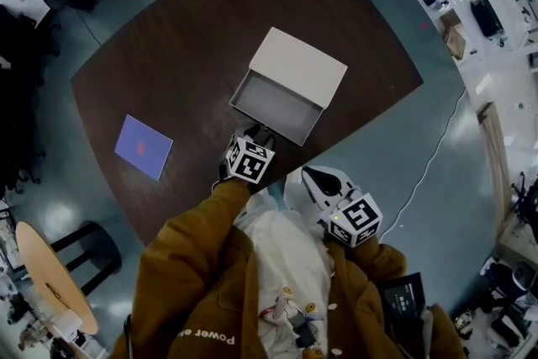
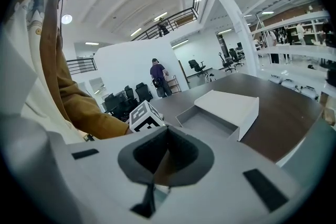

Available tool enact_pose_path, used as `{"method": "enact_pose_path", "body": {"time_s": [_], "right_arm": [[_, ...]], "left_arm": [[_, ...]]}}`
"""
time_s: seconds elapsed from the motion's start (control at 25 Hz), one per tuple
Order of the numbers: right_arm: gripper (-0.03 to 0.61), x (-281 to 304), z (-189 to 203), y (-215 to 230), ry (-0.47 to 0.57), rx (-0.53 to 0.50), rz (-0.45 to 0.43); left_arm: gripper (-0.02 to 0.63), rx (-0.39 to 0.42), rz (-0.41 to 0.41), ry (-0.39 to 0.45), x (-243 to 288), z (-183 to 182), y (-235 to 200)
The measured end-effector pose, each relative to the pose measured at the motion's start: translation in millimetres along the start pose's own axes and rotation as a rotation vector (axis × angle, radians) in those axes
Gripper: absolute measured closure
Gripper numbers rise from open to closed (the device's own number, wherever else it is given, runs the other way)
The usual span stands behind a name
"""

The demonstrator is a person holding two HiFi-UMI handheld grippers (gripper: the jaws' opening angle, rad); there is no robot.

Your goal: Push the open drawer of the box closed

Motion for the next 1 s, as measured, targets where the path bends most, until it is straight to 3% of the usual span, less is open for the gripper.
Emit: {"method": "enact_pose_path", "body": {"time_s": [0.48,1.0], "right_arm": [[0.577,22.7,11.0,26.2,-0.062,-0.036,0.032],[0.577,30.0,16.5,35.4,-0.093,-0.019,0.006]], "left_arm": [[0.528,0.025,-0.009,-0.045,13.7,-4.4,-0.2],[0.544,-0.027,-0.014,-0.069,17.3,-10.7,-0.1]]}}
Point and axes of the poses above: the fingertips, and each gripper's own axes: x forward along the fingers, y to its right, z out of its underside, the point moved 10 cm from there along -x, backward along the fingers, and after that the axes turned 14 degrees about -z, right-handed, at the moved point
